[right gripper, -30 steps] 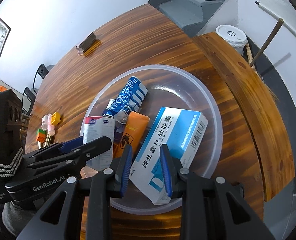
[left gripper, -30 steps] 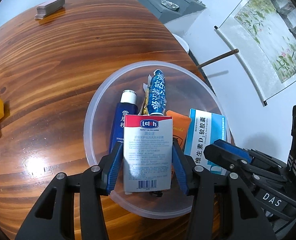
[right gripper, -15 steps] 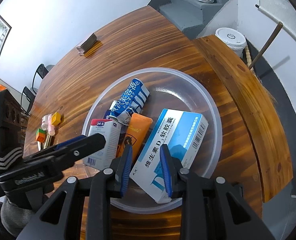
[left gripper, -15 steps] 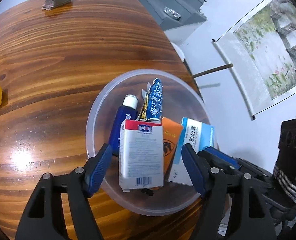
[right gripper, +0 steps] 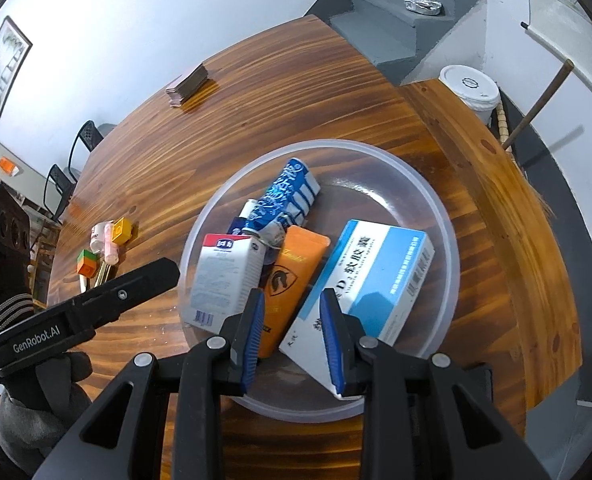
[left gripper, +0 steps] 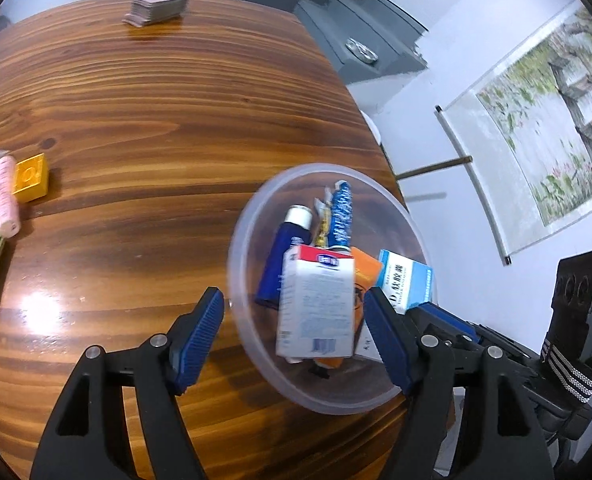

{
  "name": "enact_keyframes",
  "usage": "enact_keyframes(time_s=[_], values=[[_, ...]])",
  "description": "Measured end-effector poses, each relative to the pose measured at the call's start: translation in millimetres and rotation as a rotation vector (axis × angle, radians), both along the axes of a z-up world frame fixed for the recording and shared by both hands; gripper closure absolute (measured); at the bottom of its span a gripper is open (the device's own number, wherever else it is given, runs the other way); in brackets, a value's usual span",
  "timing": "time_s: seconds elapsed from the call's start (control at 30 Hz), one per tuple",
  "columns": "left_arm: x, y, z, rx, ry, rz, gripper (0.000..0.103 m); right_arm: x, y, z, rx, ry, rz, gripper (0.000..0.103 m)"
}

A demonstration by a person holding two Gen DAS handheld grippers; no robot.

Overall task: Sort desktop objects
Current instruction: 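Lower the white box into the bowl and open the left tool, then move both tools back toward the white tube and gold cylinder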

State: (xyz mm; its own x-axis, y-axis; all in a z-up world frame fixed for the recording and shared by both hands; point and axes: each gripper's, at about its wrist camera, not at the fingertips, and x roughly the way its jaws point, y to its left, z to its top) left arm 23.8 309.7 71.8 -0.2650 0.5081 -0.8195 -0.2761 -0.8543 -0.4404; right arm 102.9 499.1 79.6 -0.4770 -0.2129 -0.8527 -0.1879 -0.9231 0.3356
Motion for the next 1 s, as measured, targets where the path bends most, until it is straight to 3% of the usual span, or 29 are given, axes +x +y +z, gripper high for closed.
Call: enact_keyframes(time_s=[0.4, 1.0], values=[[4.6, -49.2, -3.0, -0.038, -0.002, 0.128, 0.028, -2.5, -23.4, 6.0, -0.003, 0.015, 0.053, 0.071], [14.3, -111.5, -2.9, -0.056, -0.01, 0.22, 0.028, -11.7, -74.4, 8.5, -0.021, 0.02, 0.143, 0.071]])
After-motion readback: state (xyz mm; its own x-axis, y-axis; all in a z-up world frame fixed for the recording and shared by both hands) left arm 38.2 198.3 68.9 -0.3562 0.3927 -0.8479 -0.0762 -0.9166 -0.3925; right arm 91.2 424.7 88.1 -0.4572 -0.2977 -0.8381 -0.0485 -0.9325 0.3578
